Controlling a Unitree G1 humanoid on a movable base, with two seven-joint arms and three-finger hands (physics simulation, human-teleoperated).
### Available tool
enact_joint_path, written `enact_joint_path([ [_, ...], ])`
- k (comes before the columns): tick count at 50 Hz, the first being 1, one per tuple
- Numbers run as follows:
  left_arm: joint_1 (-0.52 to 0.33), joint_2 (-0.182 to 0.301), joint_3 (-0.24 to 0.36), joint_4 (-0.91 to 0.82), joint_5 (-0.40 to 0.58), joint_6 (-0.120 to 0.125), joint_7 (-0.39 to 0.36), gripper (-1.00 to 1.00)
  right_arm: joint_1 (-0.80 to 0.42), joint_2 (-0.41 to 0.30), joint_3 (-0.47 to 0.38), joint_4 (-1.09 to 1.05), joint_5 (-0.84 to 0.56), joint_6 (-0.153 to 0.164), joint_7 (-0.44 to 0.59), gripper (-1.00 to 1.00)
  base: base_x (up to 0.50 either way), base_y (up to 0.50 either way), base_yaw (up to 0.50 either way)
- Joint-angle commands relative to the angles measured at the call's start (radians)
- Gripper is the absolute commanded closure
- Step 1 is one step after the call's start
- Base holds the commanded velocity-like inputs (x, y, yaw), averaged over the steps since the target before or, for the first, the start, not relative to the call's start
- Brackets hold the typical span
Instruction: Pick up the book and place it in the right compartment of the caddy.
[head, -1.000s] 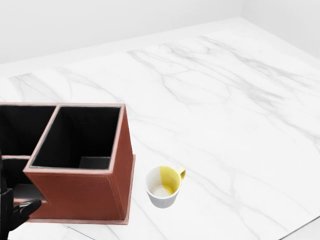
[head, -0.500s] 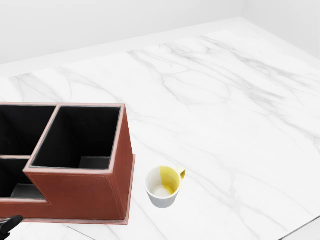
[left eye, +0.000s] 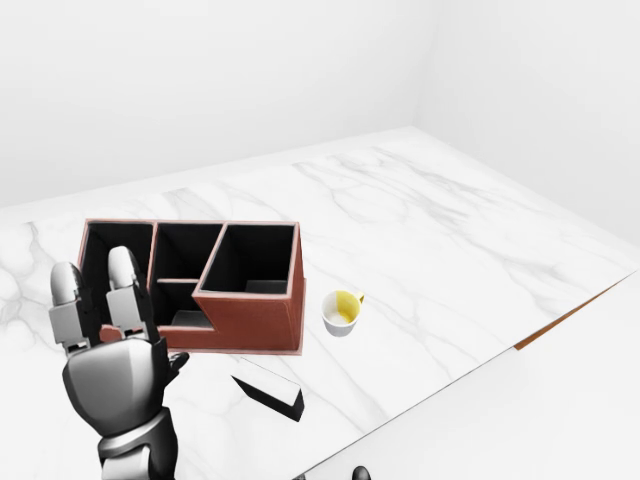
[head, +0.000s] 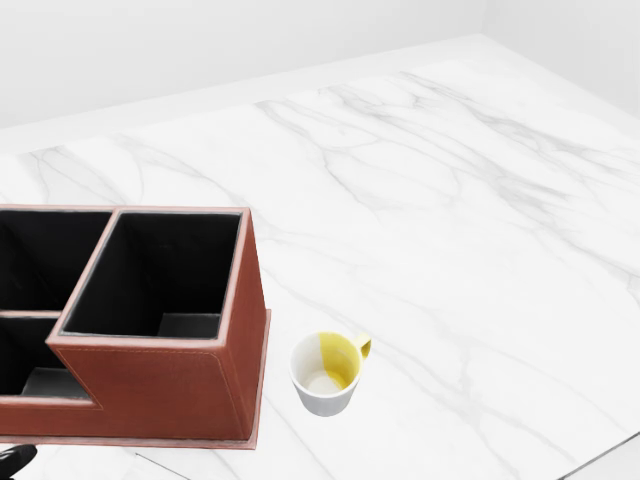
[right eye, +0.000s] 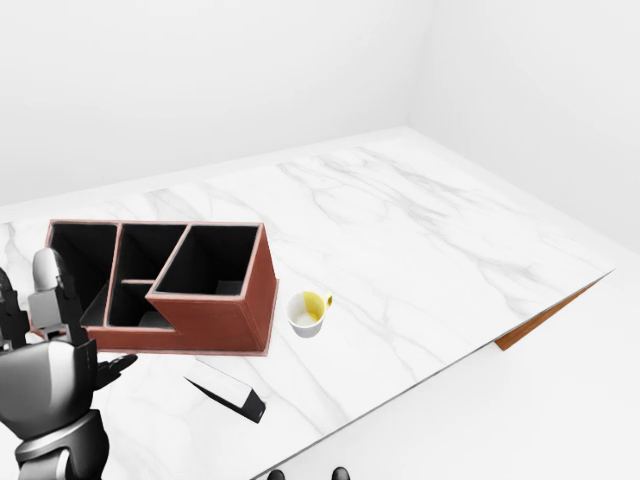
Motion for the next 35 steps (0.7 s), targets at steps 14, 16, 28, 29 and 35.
enact_joint_path([
  [14,0.081,0.001,0.044,0.035,0.022,0.0,0.0,-1.0,-0.007,-0.007,0.0,-0.018,-0.012,0.0,0.024,-1.0,0.0,0.0,0.0],
  [16,0.084,-0.001,0.049,0.039,0.01,0.0,0.0,-1.0,-0.008,-0.008,0.001,-0.017,-0.014,0.0,0.024,-1.0,0.0,0.0,0.0],
  [28,0.107,-0.017,0.069,0.069,0.035,0.0,0.0,-1.0,-0.006,-0.007,-0.002,-0.024,-0.011,0.0,0.021,-1.0,0.0,0.0,0.0],
  [29,0.107,-0.018,0.069,0.069,0.036,0.0,0.0,-1.0,-0.006,-0.007,-0.002,-0.024,-0.011,0.0,0.021,-1.0,0.0,0.0,0.0],
  [35,0.134,-0.006,0.059,0.115,0.139,0.0,0.0,-1.0,-0.007,-0.007,0.0,-0.023,-0.015,0.0,0.022,-1.0,0.0,0.0,0.0],
])
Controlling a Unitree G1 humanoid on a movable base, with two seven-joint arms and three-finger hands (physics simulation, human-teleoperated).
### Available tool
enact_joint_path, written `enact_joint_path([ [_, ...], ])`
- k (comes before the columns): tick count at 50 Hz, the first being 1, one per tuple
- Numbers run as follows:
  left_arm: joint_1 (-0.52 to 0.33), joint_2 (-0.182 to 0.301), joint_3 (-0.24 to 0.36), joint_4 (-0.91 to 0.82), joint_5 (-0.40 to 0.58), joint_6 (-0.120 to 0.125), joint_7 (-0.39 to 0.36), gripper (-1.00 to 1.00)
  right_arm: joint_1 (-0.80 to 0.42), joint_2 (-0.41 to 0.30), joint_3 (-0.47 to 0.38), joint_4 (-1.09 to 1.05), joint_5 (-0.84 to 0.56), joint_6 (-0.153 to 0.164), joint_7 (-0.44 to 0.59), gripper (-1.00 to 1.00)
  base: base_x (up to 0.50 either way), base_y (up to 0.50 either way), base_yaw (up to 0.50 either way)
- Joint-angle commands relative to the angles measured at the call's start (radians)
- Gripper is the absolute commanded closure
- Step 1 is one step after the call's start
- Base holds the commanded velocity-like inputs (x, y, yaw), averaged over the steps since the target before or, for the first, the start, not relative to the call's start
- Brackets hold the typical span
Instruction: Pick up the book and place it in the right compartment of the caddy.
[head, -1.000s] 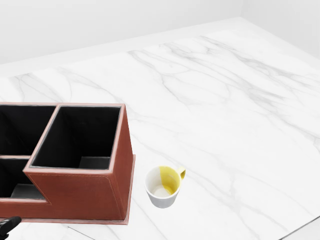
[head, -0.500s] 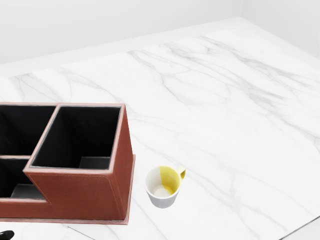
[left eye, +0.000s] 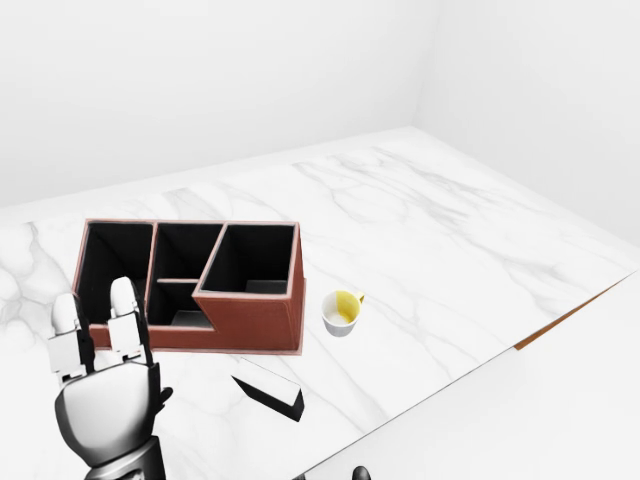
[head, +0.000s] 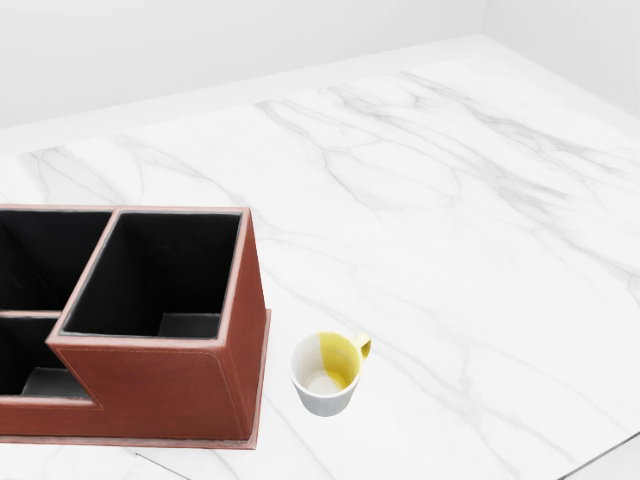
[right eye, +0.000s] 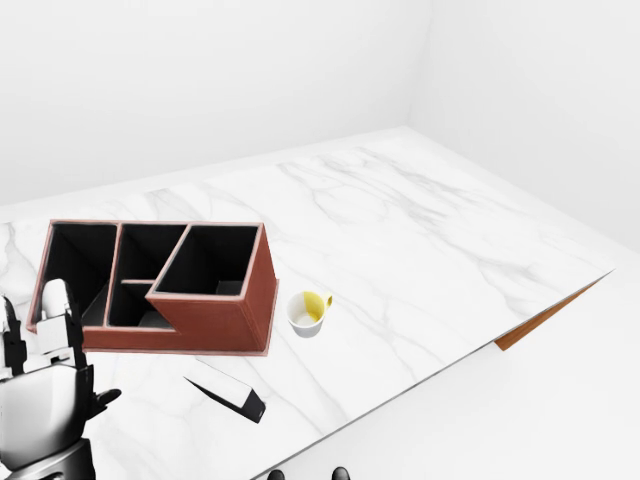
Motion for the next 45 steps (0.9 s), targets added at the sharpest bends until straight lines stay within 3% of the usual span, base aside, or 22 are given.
enact_joint_path([
  [1,0.037,0.019,-0.004,0.07,0.078,0.0,0.0,-1.0,-0.008,-0.008,-0.001,-0.022,-0.008,0.0,0.013,-1.0,0.0,0.0,0.0],
  [8,0.062,0.047,-0.032,0.084,0.119,0.0,0.0,-1.0,-0.009,-0.007,0.003,-0.019,-0.011,0.0,0.016,-1.0,0.0,0.0,0.0],
  [13,0.083,0.075,-0.089,0.12,0.213,0.0,0.0,-1.0,-0.008,-0.005,0.005,-0.018,-0.015,0.0,0.02,-1.0,0.0,0.0,0.0],
  [29,0.11,0.191,-0.266,0.225,0.319,0.0,0.0,-1.0,-0.007,-0.005,0.001,-0.016,-0.012,0.0,0.023,-1.0,0.0,0.0,0.0],
  [35,0.112,0.234,-0.331,0.257,0.331,0.0,0.0,-1.0,-0.005,-0.004,-0.001,-0.023,-0.008,0.0,0.02,-1.0,0.0,0.0,0.0],
  [45,0.128,0.267,-0.395,0.241,0.317,0.0,0.0,-1.0,-0.007,-0.003,0.001,-0.023,-0.013,0.0,0.022,-1.0,0.0,0.0,0.0],
])
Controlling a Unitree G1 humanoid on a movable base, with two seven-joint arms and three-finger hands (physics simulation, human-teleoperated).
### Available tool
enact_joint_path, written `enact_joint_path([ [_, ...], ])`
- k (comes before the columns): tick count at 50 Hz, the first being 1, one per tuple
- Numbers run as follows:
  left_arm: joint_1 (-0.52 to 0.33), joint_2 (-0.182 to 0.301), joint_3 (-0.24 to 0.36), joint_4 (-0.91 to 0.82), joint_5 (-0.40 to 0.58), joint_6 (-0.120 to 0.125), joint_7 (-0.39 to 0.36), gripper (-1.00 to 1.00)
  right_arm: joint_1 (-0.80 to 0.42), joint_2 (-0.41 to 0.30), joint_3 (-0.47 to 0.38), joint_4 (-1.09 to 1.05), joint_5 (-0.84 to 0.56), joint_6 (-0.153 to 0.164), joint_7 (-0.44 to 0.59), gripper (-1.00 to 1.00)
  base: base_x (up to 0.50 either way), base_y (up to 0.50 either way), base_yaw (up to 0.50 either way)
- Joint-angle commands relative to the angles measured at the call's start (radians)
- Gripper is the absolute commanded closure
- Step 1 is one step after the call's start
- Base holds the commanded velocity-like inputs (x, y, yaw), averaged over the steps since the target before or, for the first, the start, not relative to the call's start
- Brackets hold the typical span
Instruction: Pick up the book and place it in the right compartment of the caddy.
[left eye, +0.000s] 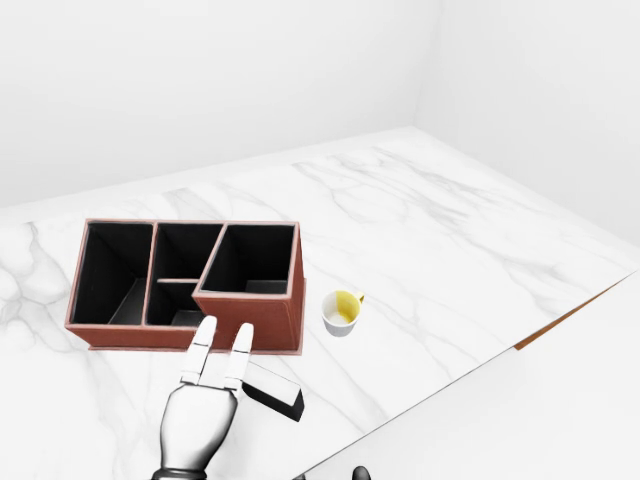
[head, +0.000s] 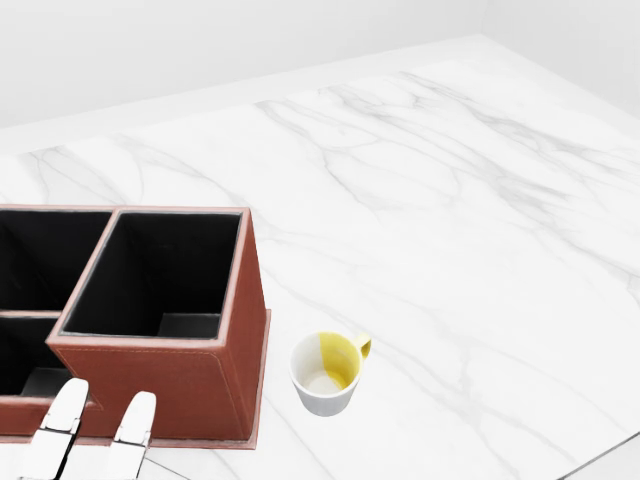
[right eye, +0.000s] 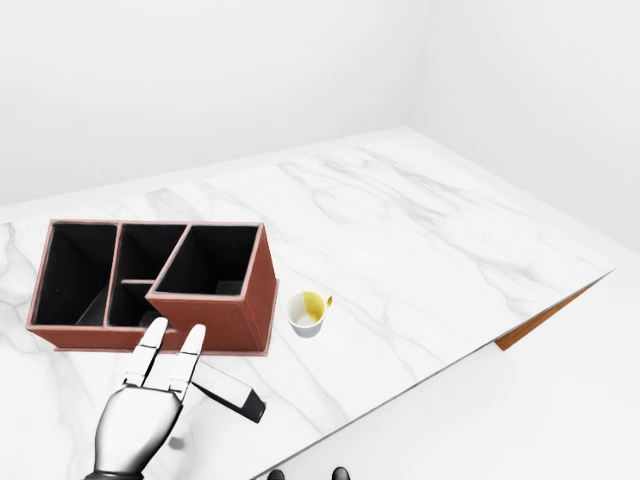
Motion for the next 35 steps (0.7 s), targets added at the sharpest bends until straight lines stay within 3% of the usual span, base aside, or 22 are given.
enact_joint_path([
  [1,0.023,0.06,-0.088,0.016,-0.02,0.0,0.0,-1.0,-0.007,-0.008,-0.001,-0.023,-0.007,0.0,0.014,-1.0,0.0,0.0,0.0],
  [35,-0.068,0.127,-0.314,0.104,-0.007,0.0,0.0,-1.0,-0.008,-0.005,0.002,-0.023,-0.011,0.0,0.017,-1.0,0.0,0.0,0.0],
])
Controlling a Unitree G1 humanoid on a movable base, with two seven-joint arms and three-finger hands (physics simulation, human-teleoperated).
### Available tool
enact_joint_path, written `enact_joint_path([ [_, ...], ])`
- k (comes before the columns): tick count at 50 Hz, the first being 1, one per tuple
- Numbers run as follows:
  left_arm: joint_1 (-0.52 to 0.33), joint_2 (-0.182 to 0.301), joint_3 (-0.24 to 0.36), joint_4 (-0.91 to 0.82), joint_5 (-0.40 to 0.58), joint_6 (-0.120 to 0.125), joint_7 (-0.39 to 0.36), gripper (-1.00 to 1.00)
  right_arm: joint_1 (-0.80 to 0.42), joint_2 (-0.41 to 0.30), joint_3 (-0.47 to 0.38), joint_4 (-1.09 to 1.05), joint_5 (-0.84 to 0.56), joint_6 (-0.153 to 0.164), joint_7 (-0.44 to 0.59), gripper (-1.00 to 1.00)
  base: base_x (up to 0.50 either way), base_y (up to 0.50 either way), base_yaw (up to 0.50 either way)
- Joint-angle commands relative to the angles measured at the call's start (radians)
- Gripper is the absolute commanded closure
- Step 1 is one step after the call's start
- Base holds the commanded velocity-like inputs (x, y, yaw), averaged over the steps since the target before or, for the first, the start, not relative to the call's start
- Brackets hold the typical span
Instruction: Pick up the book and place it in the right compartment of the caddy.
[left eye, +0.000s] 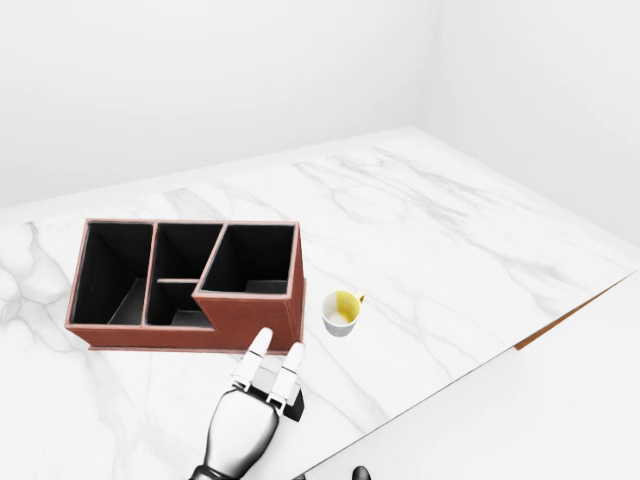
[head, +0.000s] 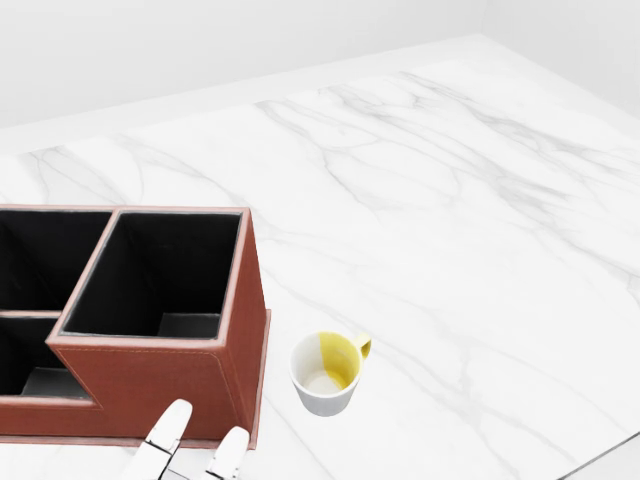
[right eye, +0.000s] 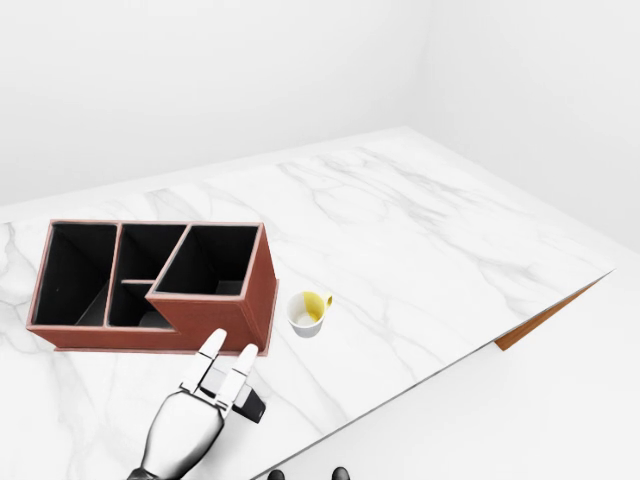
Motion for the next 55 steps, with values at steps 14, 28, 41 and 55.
enact_joint_path([
  [14,-0.071,0.029,-0.108,0.066,-0.046,0.0,0.0,-1.0,-0.007,-0.009,-0.003,-0.02,-0.004,0.0,0.015,-1.0,0.0,0.0,0.0],
  [28,-0.144,0.011,-0.136,0.226,-0.028,0.0,0.0,-1.0,-0.009,-0.011,0.001,-0.018,-0.007,0.0,0.014,-1.0,0.0,0.0,0.0],
  [41,-0.177,0.003,-0.142,0.316,-0.022,0.0,0.0,0.56,-0.01,-0.008,0.005,-0.016,-0.012,0.0,0.017,-1.0,0.0,0.0,0.0],
  [55,-0.194,0.008,-0.15,0.372,-0.002,0.0,0.0,1.0,-0.008,-0.008,0.001,-0.02,-0.008,0.0,0.014,-1.0,0.0,0.0,0.0],
])
